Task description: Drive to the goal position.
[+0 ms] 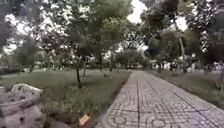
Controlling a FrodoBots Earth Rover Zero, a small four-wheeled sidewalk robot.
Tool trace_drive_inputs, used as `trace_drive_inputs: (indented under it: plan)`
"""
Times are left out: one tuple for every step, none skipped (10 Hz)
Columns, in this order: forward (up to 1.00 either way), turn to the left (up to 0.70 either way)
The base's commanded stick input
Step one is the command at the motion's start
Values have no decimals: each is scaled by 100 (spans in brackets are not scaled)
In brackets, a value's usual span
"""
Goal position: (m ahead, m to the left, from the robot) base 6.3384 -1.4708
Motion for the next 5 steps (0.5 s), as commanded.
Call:
trace_drive_inputs:
  plan:
    - [100,-27]
    - [100,-27]
    - [100,-27]
    - [100,-27]
    - [100,-27]
